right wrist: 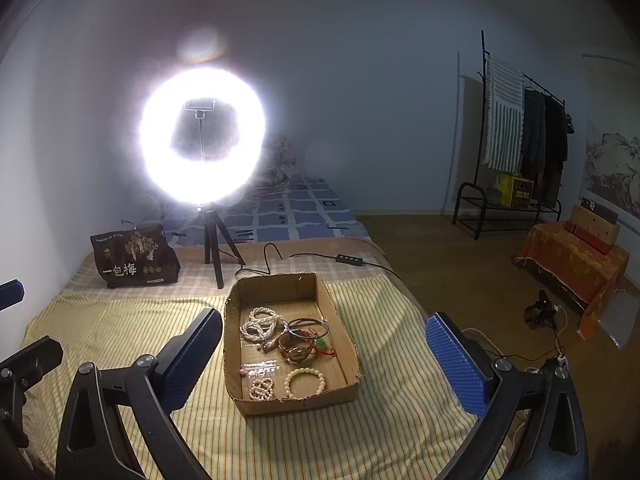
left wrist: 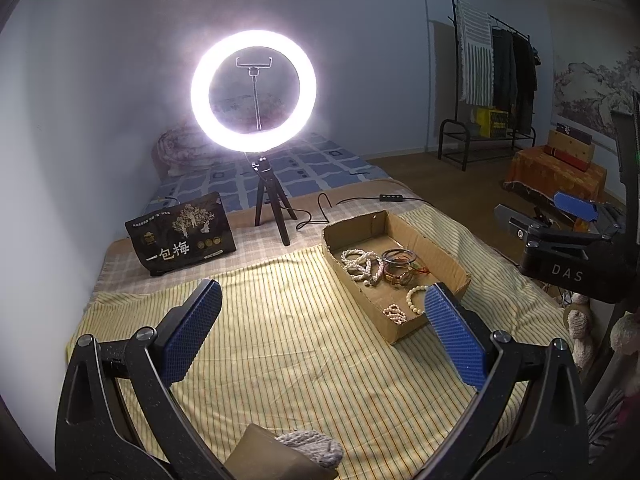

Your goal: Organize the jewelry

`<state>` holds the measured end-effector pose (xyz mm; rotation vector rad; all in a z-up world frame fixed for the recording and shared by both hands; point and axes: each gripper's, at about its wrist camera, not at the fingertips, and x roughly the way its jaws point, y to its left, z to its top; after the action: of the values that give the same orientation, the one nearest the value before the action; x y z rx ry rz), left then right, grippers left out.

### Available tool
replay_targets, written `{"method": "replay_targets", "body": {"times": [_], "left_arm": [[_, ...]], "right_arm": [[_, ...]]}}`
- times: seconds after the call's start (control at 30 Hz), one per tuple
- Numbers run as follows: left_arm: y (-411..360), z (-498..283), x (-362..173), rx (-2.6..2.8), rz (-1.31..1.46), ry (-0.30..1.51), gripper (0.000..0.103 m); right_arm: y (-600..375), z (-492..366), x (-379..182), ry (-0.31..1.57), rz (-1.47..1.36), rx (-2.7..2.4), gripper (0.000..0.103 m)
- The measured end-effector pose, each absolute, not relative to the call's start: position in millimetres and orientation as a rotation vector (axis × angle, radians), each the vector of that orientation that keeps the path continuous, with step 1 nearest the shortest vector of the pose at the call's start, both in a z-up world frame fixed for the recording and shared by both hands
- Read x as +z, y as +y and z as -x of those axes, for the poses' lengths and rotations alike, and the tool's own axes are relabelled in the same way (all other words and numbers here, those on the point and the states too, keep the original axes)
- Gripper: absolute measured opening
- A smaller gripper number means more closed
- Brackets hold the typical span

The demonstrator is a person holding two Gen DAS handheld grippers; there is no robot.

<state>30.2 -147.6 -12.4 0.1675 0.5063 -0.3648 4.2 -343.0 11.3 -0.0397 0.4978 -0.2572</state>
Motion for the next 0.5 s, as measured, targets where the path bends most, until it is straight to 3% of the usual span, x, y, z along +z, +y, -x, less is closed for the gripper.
{"method": "replay_targets", "body": {"times": [0.5], "left_arm": [[-148.2,-31.2,-12.8,-0.365,-0.169,0.506,0.103]], "right_arm": [[-343.7,-5.4,10.3,0.505,0.033,-0.258,0.103]]}}
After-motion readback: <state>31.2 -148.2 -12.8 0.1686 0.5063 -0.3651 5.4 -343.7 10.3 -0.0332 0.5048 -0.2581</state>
